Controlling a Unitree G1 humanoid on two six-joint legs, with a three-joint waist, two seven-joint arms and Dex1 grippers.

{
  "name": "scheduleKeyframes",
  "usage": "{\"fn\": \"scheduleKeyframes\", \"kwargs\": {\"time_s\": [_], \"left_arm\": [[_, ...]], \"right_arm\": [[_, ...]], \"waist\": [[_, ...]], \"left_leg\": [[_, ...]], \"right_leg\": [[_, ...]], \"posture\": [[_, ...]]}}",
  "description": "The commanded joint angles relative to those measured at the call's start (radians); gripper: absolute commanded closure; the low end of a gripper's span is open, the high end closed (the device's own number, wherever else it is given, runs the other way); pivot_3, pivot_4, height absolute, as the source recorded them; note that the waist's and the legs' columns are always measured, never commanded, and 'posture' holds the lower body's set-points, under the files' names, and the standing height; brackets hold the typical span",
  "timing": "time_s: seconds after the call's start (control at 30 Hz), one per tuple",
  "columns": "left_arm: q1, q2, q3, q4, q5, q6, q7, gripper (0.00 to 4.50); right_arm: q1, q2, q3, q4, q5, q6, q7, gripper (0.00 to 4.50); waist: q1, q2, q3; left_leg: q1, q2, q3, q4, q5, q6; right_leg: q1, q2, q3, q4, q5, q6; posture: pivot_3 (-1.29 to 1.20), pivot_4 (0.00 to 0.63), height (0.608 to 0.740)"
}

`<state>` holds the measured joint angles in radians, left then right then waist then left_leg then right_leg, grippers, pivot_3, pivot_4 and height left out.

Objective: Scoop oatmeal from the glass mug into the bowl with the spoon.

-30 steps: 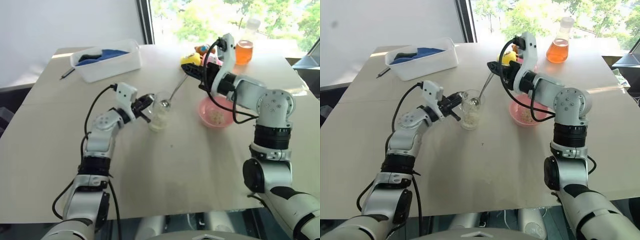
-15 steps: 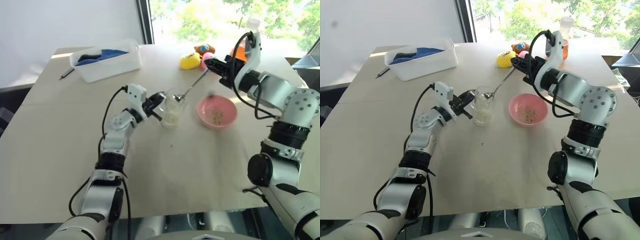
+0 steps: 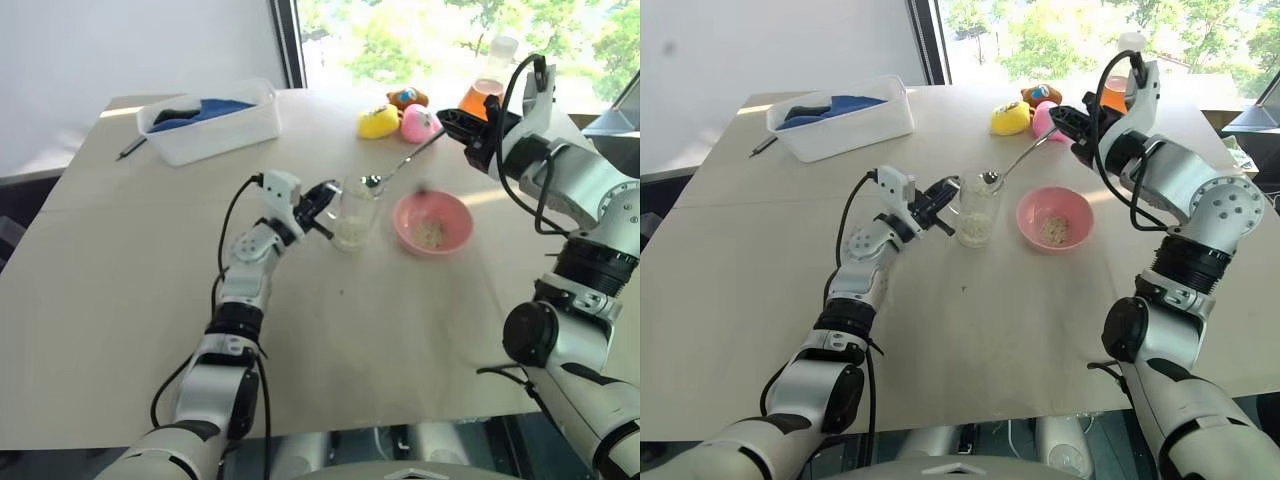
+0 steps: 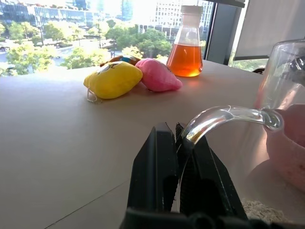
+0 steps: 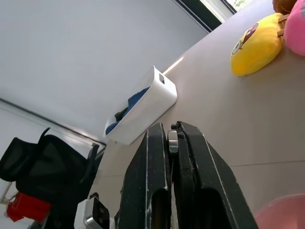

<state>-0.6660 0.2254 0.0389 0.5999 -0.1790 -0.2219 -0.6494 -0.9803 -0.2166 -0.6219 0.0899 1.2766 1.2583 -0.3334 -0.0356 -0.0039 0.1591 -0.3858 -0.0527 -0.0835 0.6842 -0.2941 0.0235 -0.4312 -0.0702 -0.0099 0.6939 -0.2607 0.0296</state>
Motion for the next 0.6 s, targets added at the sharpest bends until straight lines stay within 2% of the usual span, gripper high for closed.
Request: {"fn": "scheduleKeyframes", "kwargs": {"time_s": [0.03,0.6], "left_arm": [[-0.025,-0.011,0.020,-0.017,-0.021,-0.046,0.001,4.37],[-0.064,-0.030,0.032,0.057,-0.018,-0.110,0.018,4.37]], "right_arm": [[0.010,-0.012,-0.033,-0.002,0.072,-0.047,-0.049,4.50],[0.105,-0.031,0.030,-0.025,0.344,-0.185,-0.205,4.50]], "waist": [[0.000,0.000,0.000],[-0.001,0.000,0.000]], "left_leg": [[0.000,0.000,0.000,0.000,0.000,0.000],[-0.001,0.001,0.001,0.000,0.000,0.001]], "right_leg": [[0.000,0.000,0.000,0.000,0.000,0.000],[0.000,0.001,0.000,0.000,0.000,0.000]], "posture": [[0.00,0.150,0.740],[0.00,0.150,0.740]]}}
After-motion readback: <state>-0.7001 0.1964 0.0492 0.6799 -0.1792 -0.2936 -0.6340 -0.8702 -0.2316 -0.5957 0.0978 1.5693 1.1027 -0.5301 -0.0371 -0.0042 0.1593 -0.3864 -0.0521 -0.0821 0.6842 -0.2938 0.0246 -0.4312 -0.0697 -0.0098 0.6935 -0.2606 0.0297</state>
